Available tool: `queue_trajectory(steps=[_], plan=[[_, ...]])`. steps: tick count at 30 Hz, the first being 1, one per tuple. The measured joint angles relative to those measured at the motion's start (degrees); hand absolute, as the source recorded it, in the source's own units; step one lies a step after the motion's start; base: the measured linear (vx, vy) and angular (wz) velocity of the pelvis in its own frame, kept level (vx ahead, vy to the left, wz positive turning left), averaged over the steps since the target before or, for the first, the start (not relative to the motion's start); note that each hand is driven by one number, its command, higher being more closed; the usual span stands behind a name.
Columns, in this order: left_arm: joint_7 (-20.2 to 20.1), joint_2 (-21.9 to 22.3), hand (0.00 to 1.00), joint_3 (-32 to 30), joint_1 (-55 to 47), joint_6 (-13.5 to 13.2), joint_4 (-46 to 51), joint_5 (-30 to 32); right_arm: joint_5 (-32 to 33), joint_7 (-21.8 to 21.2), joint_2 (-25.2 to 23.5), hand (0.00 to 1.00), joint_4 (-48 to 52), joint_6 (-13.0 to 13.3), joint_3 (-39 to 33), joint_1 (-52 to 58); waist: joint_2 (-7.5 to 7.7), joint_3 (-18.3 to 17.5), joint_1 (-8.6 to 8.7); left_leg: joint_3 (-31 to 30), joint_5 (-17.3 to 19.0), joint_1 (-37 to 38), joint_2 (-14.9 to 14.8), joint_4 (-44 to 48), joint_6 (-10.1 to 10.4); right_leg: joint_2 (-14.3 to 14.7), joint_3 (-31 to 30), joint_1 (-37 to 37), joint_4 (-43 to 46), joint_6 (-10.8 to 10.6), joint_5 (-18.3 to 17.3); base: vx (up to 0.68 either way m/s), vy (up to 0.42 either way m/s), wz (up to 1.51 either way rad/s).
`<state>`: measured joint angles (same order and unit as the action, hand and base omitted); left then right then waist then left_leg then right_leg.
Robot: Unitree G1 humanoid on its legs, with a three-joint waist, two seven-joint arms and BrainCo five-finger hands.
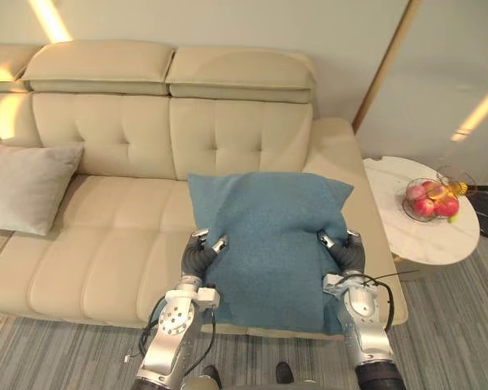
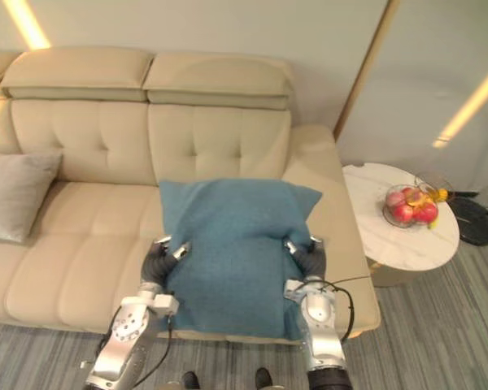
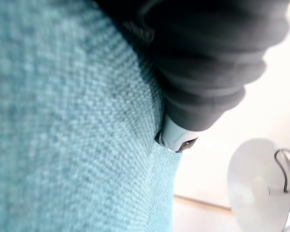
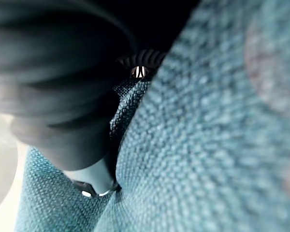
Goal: Pick up cushions and gather them together orderly.
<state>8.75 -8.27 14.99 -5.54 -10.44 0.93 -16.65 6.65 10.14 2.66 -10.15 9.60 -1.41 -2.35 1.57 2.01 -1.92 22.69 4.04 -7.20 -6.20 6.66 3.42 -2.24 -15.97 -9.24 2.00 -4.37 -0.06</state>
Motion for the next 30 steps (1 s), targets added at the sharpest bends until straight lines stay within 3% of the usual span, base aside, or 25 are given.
queue_trajectory(steps=[5, 11, 16, 19, 22, 26, 30], plan=[[2.8, 0.2, 1.0, -1.3, 5.1, 0.0, 0.0, 1.3, -2.2, 2.4, 0.0, 1.0, 0.9, -0.7, 1.0, -4.1, 0.73, 0.5, -0.33, 1.5, -0.1, -7.0, -0.9, 3.0, -0.6, 0.3, -1.9, -5.8, -1.4, -0.8, 3.5, -0.13, -0.033, -0.24], [8.2, 2.1, 1.0, -2.6, 13.8, -0.6, 4.2, 3.4, -7.0, 7.9, -0.2, 1.0, 12.9, -1.2, 2.1, -6.8, 0.6, 0.7, -2.58, -0.5, 4.4, -21.4, -7.4, 16.9, -0.4, 3.5, -0.1, -14.0, 0.0, -0.5, 5.3, -0.11, -0.053, -0.02], [12.4, 2.4, 1.0, -3.5, 25.5, -1.1, 2.1, 5.2, -9.3, 12.5, 1.1, 1.0, 10.6, -1.3, 1.2, -16.1, 0.34, 0.8, -3.27, -3.1, 3.7, -30.6, -8.2, 20.0, -1.0, 4.0, 2.3, -21.1, 1.0, -0.4, 6.5, -0.1, -0.051, 0.14], [15.3, 0.9, 1.0, -4.0, 36.8, -1.2, -5.4, 5.2, -9.6, 14.8, 3.5, 1.0, 3.6, -2.8, -0.1, -26.5, 0.26, 1.0, -4.05, -4.6, 0.8, -35.3, -6.9, 18.4, -1.6, 3.2, 4.0, -25.4, 0.9, -0.5, 7.5, -0.08, -0.041, 0.31], [18.2, -1.8, 1.0, -5.0, 49.7, -1.2, -12.4, 5.2, -11.1, 16.8, 5.2, 1.0, -4.2, -3.9, -1.6, -39.7, 0.09, 3.8, -4.34, -5.6, -3.1, -37.7, -5.1, 14.2, -1.9, 2.2, 5.4, -28.5, 0.0, -0.5, 9.1, -0.08, -0.028, 0.31], [21.6, -4.5, 1.0, -7.0, 64.5, -1.5, -18.0, 5.5, -11.3, 20.3, 6.4, 1.0, -8.7, -4.0, -2.9, -53.3, 0.11, 7.7, -4.48, -6.8, -7.5, -41.0, -4.1, 9.5, -1.6, 2.0, 6.9, -32.4, -1.5, 0.1, 11.2, -0.07, -0.024, 0.23], [25.0, -4.3, 1.0, -10.0, 78.8, -1.8, -28.6, 6.8, -13.5, 24.4, 7.3, 1.0, -16.6, -4.2, -5.4, -67.0, 0.01, 8.4, -4.41, -8.3, -10.3, -46.2, -4.1, 6.8, -0.9, 2.4, 8.7, -37.6, -2.4, 0.9, 12.5, -0.03, -0.032, 0.14]])
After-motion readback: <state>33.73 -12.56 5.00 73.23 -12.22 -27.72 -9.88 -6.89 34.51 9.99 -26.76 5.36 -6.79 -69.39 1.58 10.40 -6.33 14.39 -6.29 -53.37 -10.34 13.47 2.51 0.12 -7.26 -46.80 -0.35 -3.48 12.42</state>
